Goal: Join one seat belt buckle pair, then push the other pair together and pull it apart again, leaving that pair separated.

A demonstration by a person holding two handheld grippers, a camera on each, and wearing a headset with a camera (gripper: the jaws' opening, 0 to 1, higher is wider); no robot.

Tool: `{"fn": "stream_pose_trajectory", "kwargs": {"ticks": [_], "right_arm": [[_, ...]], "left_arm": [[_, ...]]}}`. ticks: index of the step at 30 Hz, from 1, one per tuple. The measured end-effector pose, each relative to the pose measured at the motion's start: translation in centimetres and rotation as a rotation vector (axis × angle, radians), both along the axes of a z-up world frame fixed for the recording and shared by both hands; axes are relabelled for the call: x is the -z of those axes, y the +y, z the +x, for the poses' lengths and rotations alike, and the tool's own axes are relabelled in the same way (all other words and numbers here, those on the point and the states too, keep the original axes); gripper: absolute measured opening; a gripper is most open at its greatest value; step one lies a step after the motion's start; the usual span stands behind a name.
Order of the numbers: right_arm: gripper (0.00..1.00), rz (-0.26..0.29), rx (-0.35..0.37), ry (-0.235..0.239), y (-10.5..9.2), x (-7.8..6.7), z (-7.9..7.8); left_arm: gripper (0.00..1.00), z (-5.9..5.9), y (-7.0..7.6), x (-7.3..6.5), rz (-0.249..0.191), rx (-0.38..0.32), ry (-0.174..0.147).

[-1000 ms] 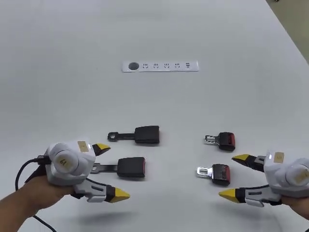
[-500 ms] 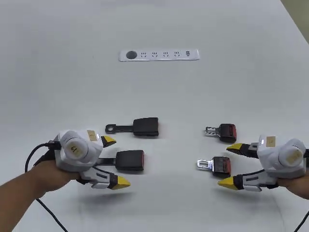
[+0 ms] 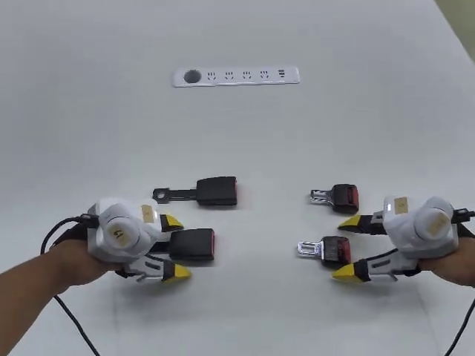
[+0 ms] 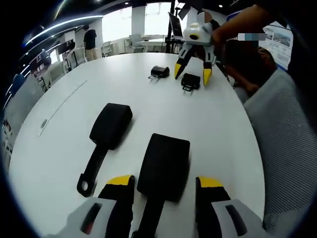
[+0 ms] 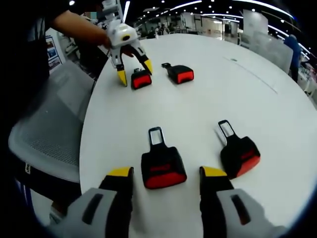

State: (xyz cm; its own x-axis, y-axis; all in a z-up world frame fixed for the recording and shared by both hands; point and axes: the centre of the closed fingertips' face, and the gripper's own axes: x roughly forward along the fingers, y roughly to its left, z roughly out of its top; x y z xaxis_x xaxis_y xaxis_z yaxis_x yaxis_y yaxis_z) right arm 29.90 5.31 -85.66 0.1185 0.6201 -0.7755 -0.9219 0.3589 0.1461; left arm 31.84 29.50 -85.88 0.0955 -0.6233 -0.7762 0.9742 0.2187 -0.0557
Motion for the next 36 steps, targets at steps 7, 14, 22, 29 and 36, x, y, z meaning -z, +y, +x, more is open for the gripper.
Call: {"fn": "stream_pose_trajectory", "kwargs": {"ticks": [7,14,22,29,36], "right_arm": [[0.50,0.004,-0.014,0.010,0.04,-0.02,-0.15],[0.44,-0.002,-0.046,-0.019,-0.06,0.20,0.07],[0.36,0.019,-0.068,-0.019,-0.24,0.13,0.20],[0.35,0.044,-0.052,-0.008,-0.25,-0.01,0.37],[0.35,0.073,-0.048,-0.012,0.12,-0.22,0.36]], "left_arm": [[0.41,0.22,-0.16,-0.05,-0.009,0.022,-0.020],[0.35,0.45,0.10,-0.08,-0.006,0.053,-0.025],[0.34,0.26,0.20,-0.12,-0.010,0.126,-0.035],[0.34,0.29,0.24,-0.10,-0.008,0.139,-0.034],[0.34,0.30,0.30,-0.03,-0.006,0.143,-0.030]]}}
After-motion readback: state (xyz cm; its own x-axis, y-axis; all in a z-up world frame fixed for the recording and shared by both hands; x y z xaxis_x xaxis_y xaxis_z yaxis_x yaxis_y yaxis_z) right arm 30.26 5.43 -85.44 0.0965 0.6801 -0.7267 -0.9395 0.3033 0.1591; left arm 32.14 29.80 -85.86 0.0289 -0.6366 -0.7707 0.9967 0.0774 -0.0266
